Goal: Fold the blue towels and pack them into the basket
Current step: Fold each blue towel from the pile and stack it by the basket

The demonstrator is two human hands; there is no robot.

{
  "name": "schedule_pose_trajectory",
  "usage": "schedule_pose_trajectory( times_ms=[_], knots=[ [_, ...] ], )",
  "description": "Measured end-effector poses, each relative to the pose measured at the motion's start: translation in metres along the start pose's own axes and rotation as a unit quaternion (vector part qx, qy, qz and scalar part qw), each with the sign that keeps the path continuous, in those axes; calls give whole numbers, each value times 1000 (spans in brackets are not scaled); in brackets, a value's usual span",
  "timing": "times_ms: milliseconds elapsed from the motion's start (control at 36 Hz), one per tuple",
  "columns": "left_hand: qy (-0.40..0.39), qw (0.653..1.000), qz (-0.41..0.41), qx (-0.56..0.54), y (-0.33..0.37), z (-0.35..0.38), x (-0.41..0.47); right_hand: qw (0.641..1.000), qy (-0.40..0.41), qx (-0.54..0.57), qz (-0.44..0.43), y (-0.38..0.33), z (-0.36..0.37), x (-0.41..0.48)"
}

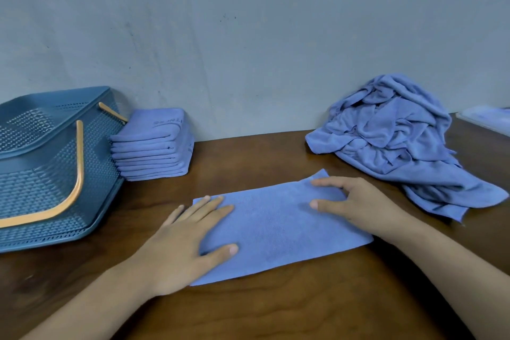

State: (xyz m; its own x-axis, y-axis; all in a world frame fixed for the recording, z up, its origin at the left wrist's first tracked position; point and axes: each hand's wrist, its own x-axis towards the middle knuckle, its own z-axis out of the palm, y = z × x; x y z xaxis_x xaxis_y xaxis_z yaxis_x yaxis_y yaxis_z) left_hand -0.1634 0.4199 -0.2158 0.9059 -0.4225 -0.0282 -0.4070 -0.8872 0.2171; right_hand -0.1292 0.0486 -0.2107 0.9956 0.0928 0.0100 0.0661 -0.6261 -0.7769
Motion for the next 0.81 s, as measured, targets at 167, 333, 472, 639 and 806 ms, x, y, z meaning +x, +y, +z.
schedule_pose_trajectory(
  times_ms=[167, 333, 472, 639, 806],
  knots=[
    [-12, 999, -3, -41, -30, -5, -15, 993, -51, -103, 4, -11, 0, -14],
    [-6, 999, 1, -43, -32, 2, -13, 988, -90, -124, 31, -27, -4, -17],
    [9, 997, 2, -80, -37, 3, -14, 981, -131, -123, 68, -39, -12, -23],
    [23, 995, 7, -99, -40, 6, -14, 989, -65, -121, 53, -69, -17, -18],
    [32, 993, 6, -117, -40, 6, -14, 994, -72, -77, 38, -112, -10, -1]
  ],
)
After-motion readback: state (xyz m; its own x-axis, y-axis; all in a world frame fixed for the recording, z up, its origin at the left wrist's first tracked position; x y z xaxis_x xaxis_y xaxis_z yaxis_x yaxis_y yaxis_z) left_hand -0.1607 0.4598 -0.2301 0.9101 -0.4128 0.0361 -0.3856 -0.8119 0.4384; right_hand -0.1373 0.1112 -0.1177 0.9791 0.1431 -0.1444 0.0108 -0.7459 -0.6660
